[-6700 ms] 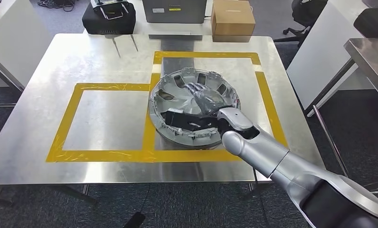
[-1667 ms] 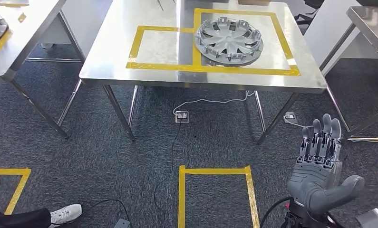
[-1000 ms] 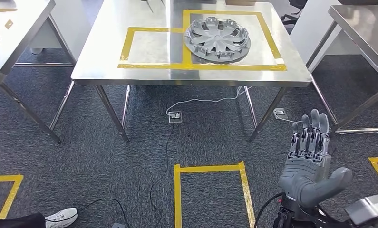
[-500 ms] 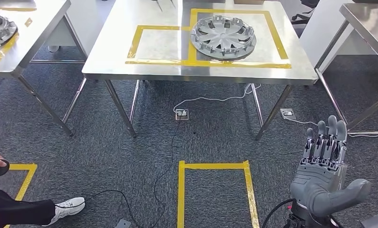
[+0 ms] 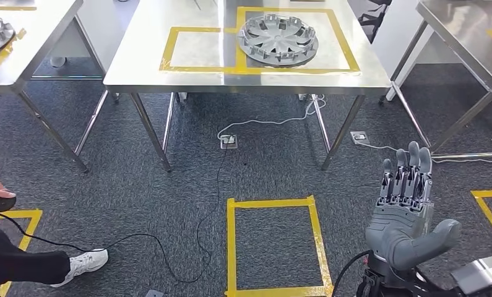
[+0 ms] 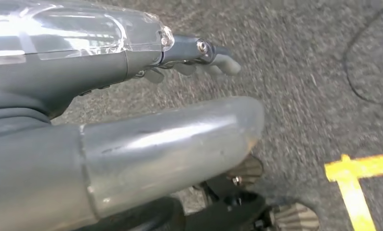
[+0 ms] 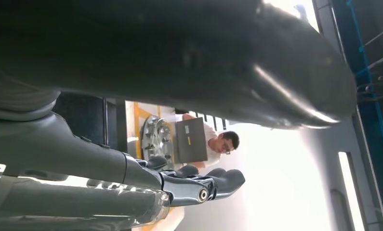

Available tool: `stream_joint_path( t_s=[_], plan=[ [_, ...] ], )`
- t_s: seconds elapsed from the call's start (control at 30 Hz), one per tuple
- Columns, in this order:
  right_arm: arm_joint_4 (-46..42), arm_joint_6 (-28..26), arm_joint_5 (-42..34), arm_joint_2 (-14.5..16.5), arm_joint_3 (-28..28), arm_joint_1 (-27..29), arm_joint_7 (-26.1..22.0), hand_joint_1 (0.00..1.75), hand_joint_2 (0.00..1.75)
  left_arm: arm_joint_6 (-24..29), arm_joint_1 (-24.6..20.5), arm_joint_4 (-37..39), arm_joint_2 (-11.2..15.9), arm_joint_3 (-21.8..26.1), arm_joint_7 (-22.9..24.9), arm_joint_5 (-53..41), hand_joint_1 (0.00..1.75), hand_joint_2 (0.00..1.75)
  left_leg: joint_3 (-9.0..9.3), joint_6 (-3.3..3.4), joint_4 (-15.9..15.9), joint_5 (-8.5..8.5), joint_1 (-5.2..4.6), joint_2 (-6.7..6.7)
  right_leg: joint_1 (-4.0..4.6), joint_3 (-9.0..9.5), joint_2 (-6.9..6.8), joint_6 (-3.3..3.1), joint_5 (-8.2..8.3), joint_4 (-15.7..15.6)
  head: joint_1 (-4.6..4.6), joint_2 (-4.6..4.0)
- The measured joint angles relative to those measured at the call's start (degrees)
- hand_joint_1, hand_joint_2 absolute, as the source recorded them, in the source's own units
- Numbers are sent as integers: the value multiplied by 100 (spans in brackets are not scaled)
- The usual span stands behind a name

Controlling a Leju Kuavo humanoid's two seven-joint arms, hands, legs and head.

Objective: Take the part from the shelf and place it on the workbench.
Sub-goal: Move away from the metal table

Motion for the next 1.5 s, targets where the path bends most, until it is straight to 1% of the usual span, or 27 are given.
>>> stream_joint_path(
  t_s=[0.1, 0.13, 0.17, 0.2, 0.27, 0.33, 0.37, 0.4, 0.47, 0.5, 0.6, 0.63, 0.67, 0.7, 0.8, 0.87, 0.93, 1.0, 1.1, 1.17, 1.2, 1.23, 1.3, 1.37, 1.43, 1.47, 1.5],
  plan=[
    [3, -5, -1, 5, -1, 5, 0, 0, 0, 0, -10, -1, -1, -1, 0, 0, 0, 0, -256, 38, 4, 220, 9, 0, -44, -167, 7, 93, -890, 994, 95, 0],
    [6, -7, -1, 7, -1, 4, 0, 0, 0, 0, -7, -1, -1, -1, 0, 0, 0, 0, -351, 32, 9, 294, 8, 0, -55, -164, 7, 108, -1001, 1284, 126, 0],
    [9, -9, -1, 9, -1, 4, 0, 0, 0, 0, -5, -1, -1, -2, -1, 0, 0, 0, -448, 23, 12, 364, 8, 0, -63, -97, 7, 113, -975, 1426, 153, 0],
    [10, -10, -1, 10, -1, 3, 0, 0, 0, 0, -4, -1, 0, -1, -3, 0, 0, 0, -540, 11, 15, 425, 8, 2, -67, 54, 7, 107, -841, 1368, 179, 0],
    [9, -12, 0, 13, -1, -8, 0, 0, 0, 1, -5, -1, -1, -1, -12, 0, 0, 0, -685, -25, 16, 535, 7, 8, -61, 624, 5, 58, -593, 702, 221, 0],
    [-6, -13, 3, 16, -1, -30, -1, 0, 0, 8, -6, -2, -7, -1, -18, 0, 0, 0, -755, -81, 20, 633, 0, 22, -30, 1256, 4, -24, -649, -208, 242, 0],
    [-14, -13, 5, 16, -1, -38, -2, 0, 0, 12, -7, -2, -9, 0, -17, 1, 0, 0, -767, -115, 15, 678, 3, 36, -7, 1431, 5, -63, -720, -491, 243, 0],
    [-21, -13, 6, 16, -1, -41, -2, 0, 0, 16, -6, -2, -11, 0, -15, 1, 0, 0, -771, -154, 6, 721, 11, 52, 15, 1487, 7, -100, -746, -618, 243, 0],
    [-27, -13, 6, 18, 1, -40, -2, 0, 0, 20, -3, -2, -11, -1, -11, 2, 0, 0, -800, -222, 37, 710, 38, 64, 17, 1442, 0, -185, -657, -660, 235, 0],
    [-28, -12, 7, 18, 1, -39, -2, 0, 0, 20, -2, -3, -11, -2, -9, 3, 0, 0, -849, -247, 158, 578, 46, 51, 12, 1410, -8, -233, -603, -677, 214, 0],
    [-29, -9, 7, 17, 2, -27, -2, 0, 0, 20, 2, -3, -14, -2, -7, 4, 0, 0, -1182, -301, 1135, -147, 57, -1, 25, 1255, -31, -313, -480, -666, 87, 0],
    [-28, -9, 6, 16, 3, -22, -2, 0, 0, 20, 4, -2, -15, -2, -7, 4, 0, 0, -1267, -316, 1460, -283, 58, -4, 36, 1201, -36, -315, -450, -645, 54, 0],
    [-27, -9, 6, 16, 3, -19, -2, 0, 0, 20, 6, -2, -15, -2, -5, 4, 0, 0, -1265, -324, 1613, -299, 58, -3, 44, 1148, -40, -312, -427, -617, 27, 0],
    [-27, -9, 6, 16, 4, -18, -2, 0, 0, 20, 7, -1, -14, -2, -4, 4, 0, 0, -1154, -324, 1550, -212, 58, -1, 49, 1101, -40, -307, -412, -582, 5, 0],
    [-29, -9, 6, 17, 3, -20, -2, 0, 0, 20, 5, -1, -11, -2, -3, 3, 0, 0, -429, -271, 501, 136, 51, 3, 57, 988, -40, -264, -426, -437, -60, 0],
    [-31, -4, 6, 17, 2, -23, -2, 0, 0, 20, 4, -1, -10, -2, -2, 2, 0, 0, -208, -219, 128, 144, 41, -34, 66, 926, -28, -208, -436, -363, -69, 0],
    [-33, 3, 6, 19, 2, -25, -2, 0, 0, 20, 6, -2, -11, -2, -1, 2, 0, 0, -213, -165, 88, 151, 42, -48, 66, 889, 6, -147, -424, -336, -45, 0],
    [-39, 10, 6, 18, -1, -27, -2, 0, 0, 22, 2, -2, -13, -1, -1, 2, 0, 0, -236, -95, 48, 185, 59, 6, 49, 809, 29, -75, -533, -194, -15, 0],
    [-38, 23, 2, 15, -3, -23, -2, 0, 0, 32, 3, -2, -17, -2, -2, 2, 0, 0, -298, -33, 32, 228, 67, 112, -15, 382, 30, 45, -1060, 756, 100, 0],
    [-31, 24, 0, 16, -2, -13, -2, 0, 0, 33, 10, -1, -16, -2, -1, 3, 0, 0, -331, -23, 33, 243, 64, 192, -51, 164, 24, 89, -1211, 1270, 164, 0],
    [-28, 24, -1, 16, -1, -11, -2, 0, 0, 33, 12, -1, -16, -2, -1, 4, 0, 0, -335, -23, 33, 248, 64, 237, -61, 196, 11, 93, -1122, 1232, 191, 0],
    [-28, 24, -1, 15, -1, -11, -2, 0, 0, 33, 12, -1, -16, -2, -1, 5, 0, 0, -329, -25, 34, 249, 64, 282, -65, 340, -28, 86, -930, 959, 217, 0],
    [-37, 24, -1, 15, -3, -19, -2, 0, 0, 33, 12, -2, -22, -2, -2, 7, 0, 0, -310, -45, 37, 247, 51, 380, -32, 732, -282, 36, -545, 148, 273, 0],
    [-44, 26, 0, 16, -3, -38, -2, 0, 0, 33, 21, -2, -26, -1, -3, 9, 0, 0, -312, -93, 44, 247, 27, 502, 25, 918, -486, -42, -419, -324, 324, 0],
    [-46, 28, 1, 16, -3, -37, -2, 0, 0, 33, 32, -1, -27, -1, -3, 11, 0, 0, -308, -155, 38, 250, 17, 671, 47, 879, -389, -120, -418, -372, 337, 0],
    [-52, 28, 1, 17, -3, -27, -2, 0, 0, 33, 29, -2, -28, -2, -3, 11, 0, 0, -306, -192, 53, 220, 26, 626, 37, 866, -312, -160, -386, -387, 327, 0],
    [-61, 28, 1, 18, -3, -24, -2, 0, 0, 33, 25, -2, -29, -2, -3, 11, 0, 0, -332, -221, 127, 144, 38, 474, 22, 855, -235, -205, -352, -406, 312, 0]
  ],
)
